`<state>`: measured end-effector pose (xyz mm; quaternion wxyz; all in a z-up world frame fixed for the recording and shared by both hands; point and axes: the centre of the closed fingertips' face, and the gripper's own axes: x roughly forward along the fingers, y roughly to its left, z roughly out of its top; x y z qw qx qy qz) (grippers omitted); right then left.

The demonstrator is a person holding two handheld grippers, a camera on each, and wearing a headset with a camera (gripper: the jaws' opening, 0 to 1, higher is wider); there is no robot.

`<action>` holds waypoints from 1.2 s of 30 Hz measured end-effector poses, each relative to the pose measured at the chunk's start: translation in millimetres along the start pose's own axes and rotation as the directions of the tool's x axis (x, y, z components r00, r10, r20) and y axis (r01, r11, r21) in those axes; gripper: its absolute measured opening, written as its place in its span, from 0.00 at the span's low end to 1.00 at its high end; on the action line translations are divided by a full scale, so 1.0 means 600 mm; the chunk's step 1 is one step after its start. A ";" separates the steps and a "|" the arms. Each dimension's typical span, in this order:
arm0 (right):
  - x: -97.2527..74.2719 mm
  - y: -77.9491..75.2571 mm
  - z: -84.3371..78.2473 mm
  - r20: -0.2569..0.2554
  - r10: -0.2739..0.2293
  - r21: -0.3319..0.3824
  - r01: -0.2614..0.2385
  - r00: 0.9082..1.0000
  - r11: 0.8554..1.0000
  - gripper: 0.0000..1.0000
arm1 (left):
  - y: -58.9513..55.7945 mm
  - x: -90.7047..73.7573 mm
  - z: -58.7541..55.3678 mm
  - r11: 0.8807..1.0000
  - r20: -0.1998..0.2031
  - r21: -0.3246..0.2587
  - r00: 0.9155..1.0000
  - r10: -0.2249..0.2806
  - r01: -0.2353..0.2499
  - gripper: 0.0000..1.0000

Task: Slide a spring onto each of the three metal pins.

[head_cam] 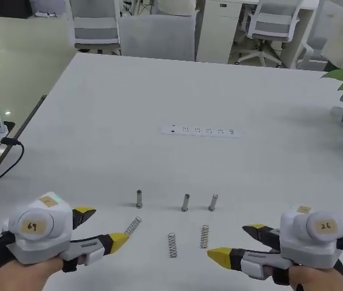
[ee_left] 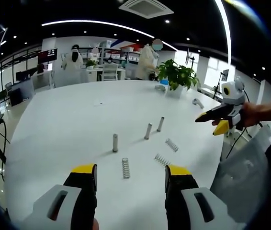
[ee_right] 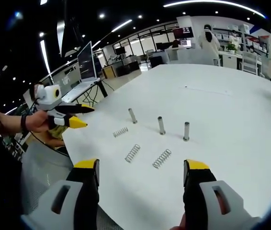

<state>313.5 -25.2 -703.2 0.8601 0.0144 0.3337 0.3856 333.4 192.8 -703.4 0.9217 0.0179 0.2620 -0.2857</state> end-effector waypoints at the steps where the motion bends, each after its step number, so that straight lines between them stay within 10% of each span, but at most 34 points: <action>1: 0.000 0.000 0.000 0.000 0.000 0.001 0.000 1.000 1.000 0.70 | 0.000 0.001 0.000 1.000 -0.001 0.000 1.000 -0.002 0.002 0.52; 36: -0.008 -0.018 -0.003 0.004 -0.011 0.032 0.011 1.000 0.999 0.68 | 0.010 0.077 -0.009 1.000 -0.085 0.015 0.996 -0.018 0.019 0.46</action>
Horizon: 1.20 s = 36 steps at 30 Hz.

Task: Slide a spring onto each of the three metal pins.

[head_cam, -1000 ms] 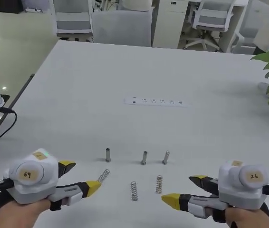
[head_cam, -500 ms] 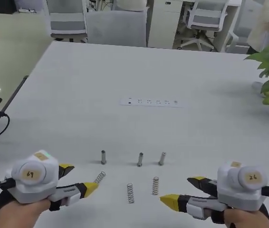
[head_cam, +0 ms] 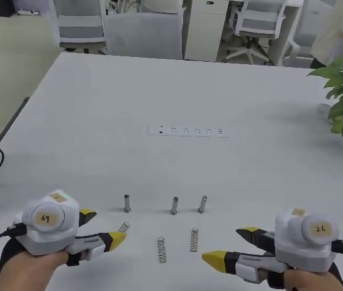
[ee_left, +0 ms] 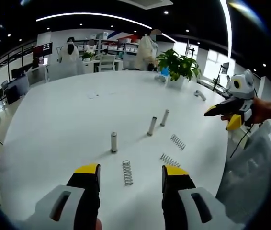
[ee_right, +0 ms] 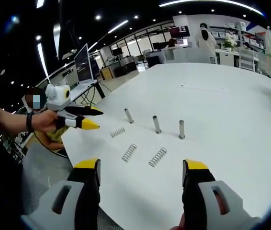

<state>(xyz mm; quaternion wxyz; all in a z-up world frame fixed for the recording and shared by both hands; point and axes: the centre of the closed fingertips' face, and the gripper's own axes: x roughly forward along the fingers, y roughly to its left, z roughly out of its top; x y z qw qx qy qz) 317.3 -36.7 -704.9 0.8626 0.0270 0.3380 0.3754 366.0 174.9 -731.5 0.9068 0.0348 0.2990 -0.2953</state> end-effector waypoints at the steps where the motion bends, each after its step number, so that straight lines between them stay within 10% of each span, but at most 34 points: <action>1: 0.000 -0.001 0.000 0.000 -0.001 0.002 0.001 1.000 1.000 0.68 | 0.001 0.003 0.001 1.000 -0.003 0.001 1.000 0.000 0.000 0.46; 36: -0.006 -0.015 -0.004 -0.008 -0.010 0.012 0.010 1.000 1.000 0.68 | 0.011 0.063 -0.023 0.999 -0.133 0.034 0.991 -0.009 0.014 0.34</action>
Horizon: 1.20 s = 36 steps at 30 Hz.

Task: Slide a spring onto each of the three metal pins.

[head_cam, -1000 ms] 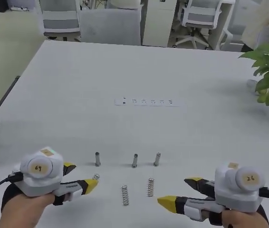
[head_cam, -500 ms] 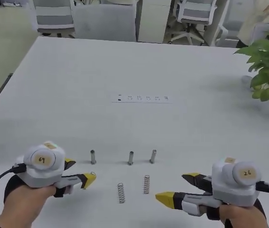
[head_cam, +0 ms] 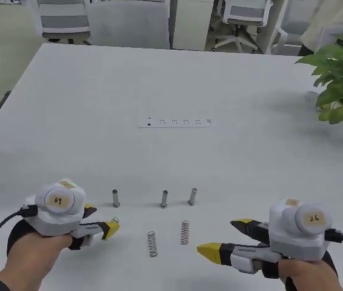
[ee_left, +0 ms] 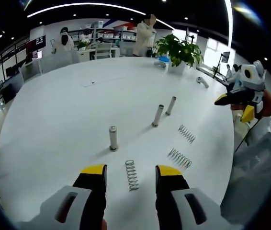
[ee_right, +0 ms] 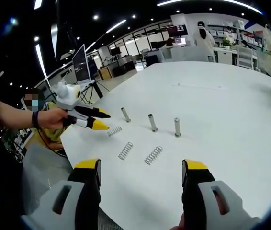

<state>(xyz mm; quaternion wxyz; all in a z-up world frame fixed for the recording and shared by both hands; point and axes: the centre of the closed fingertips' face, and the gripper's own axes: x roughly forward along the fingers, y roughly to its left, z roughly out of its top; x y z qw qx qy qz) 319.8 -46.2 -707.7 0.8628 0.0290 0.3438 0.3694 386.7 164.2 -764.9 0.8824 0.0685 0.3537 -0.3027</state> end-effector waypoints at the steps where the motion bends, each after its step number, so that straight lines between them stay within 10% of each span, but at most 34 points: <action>1: 0.000 0.000 0.000 0.000 0.000 0.000 0.000 1.000 1.000 0.68 | 0.000 0.001 -0.001 1.000 -0.003 0.000 1.000 0.000 0.000 0.34; 36: 0.000 -0.007 -0.007 -0.004 -0.003 0.018 0.003 1.000 1.000 0.68 | -0.008 0.031 -0.066 1.000 -0.170 0.019 0.986 -0.004 0.008 0.13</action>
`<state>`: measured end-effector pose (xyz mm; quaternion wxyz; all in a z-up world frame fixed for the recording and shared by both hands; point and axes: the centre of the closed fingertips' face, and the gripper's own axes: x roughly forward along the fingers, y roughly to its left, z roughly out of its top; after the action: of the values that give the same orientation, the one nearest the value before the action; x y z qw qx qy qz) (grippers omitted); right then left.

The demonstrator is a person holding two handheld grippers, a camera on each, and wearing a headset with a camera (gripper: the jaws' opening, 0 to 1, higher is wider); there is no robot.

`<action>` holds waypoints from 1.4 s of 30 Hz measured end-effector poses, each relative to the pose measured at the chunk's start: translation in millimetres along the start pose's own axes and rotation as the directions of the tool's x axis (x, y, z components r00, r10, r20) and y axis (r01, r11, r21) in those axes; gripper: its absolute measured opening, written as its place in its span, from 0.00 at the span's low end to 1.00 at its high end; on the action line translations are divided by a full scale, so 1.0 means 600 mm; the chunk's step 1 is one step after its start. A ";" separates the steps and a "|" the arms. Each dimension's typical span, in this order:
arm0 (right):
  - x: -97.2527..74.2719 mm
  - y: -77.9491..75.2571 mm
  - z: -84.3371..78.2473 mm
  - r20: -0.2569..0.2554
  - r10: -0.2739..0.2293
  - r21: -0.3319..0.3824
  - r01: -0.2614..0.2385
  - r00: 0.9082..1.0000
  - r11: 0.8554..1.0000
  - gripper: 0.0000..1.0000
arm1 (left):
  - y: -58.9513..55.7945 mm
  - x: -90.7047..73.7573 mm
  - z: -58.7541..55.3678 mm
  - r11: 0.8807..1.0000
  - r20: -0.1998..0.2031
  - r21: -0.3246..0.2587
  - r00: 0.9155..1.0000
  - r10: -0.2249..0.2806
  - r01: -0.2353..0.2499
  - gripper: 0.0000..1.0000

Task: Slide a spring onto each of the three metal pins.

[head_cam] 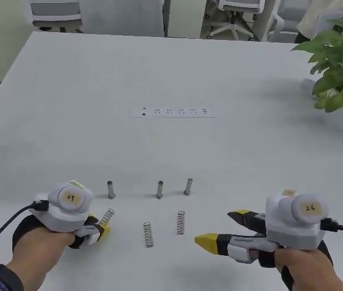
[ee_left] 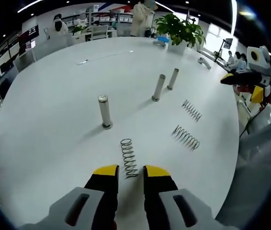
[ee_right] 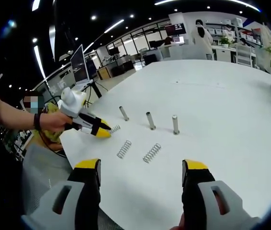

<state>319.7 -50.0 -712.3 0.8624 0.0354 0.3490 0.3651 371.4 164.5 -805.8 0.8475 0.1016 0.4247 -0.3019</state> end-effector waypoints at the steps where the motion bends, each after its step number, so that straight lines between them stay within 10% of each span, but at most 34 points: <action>1: 0.000 0.000 0.001 0.001 0.001 0.000 -0.001 1.000 1.000 0.68 | 0.000 0.000 -0.001 1.000 -0.002 0.000 1.000 0.001 -0.001 0.12; 20: 0.004 0.006 0.001 0.001 0.010 0.000 -0.010 1.000 1.000 0.67 | 0.002 -0.005 -0.006 0.999 -0.024 0.017 0.999 0.027 -0.027 0.02; 42: 0.021 0.033 0.007 0.017 0.057 0.016 -0.058 0.998 0.998 0.62 | -0.015 -0.046 0.011 0.999 0.046 0.018 0.998 0.034 -0.035 0.02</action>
<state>316.7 -26.7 -710.1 0.8540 0.0558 0.3437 0.3865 357.5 166.2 -779.5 0.8610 0.1101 0.4005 -0.2935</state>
